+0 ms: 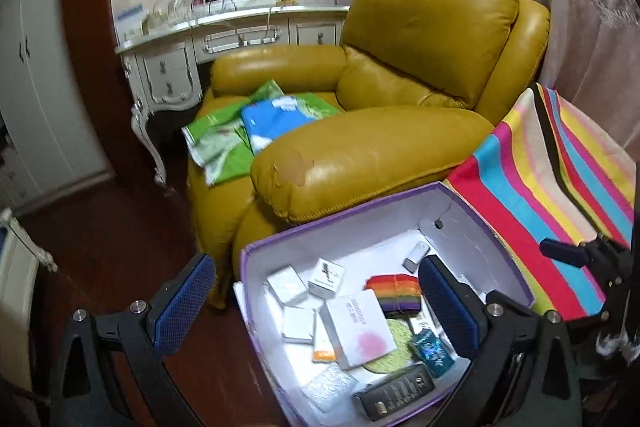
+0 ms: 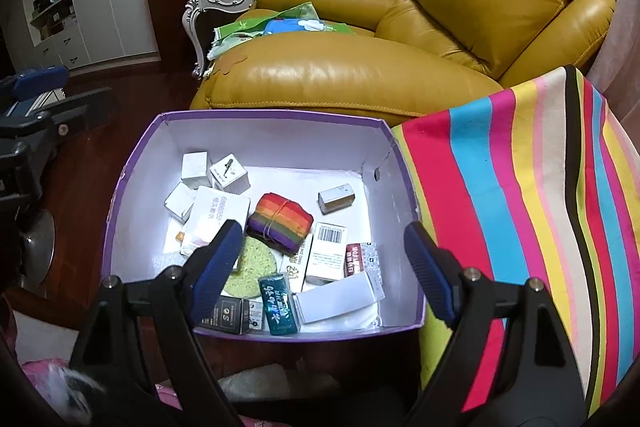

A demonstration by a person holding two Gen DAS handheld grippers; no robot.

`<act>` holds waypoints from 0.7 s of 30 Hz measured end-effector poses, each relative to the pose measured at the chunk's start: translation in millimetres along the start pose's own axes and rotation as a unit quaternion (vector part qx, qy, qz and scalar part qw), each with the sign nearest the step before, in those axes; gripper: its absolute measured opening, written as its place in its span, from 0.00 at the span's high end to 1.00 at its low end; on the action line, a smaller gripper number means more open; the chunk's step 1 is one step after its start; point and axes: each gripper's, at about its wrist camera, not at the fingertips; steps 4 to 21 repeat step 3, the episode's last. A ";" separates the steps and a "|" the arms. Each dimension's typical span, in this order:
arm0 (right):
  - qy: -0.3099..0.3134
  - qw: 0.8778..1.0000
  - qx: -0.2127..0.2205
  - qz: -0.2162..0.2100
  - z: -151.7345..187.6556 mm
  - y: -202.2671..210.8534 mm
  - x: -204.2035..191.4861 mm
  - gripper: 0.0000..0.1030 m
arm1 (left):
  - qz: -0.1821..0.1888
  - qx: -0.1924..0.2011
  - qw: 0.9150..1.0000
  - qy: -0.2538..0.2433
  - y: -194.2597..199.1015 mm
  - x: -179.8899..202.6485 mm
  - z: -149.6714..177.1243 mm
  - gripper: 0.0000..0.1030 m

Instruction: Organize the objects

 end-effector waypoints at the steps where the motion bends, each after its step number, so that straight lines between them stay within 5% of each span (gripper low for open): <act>1: 0.002 1.000 0.000 0.000 0.4 -0.6 -1.1 0.18 | -0.002 0.002 1.000 0.013 -2.3 -2.8 2.5 0.00; 3: 0.010 1.000 -0.003 0.001 1.8 -2.3 -4.5 0.18 | -0.023 -0.002 1.000 0.008 -4.5 -1.4 6.3 0.00; 21: 0.010 1.000 -0.003 0.001 1.8 -2.3 -4.5 0.18 | -0.023 -0.002 1.000 0.008 -4.5 -1.4 6.3 0.00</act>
Point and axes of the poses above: each gripper's, at about its wrist camera, not at the fingertips, and y roughly against the way its jaws point, x to its right, z to its underside, and after that the axes turned 9 degrees about y, right-handed
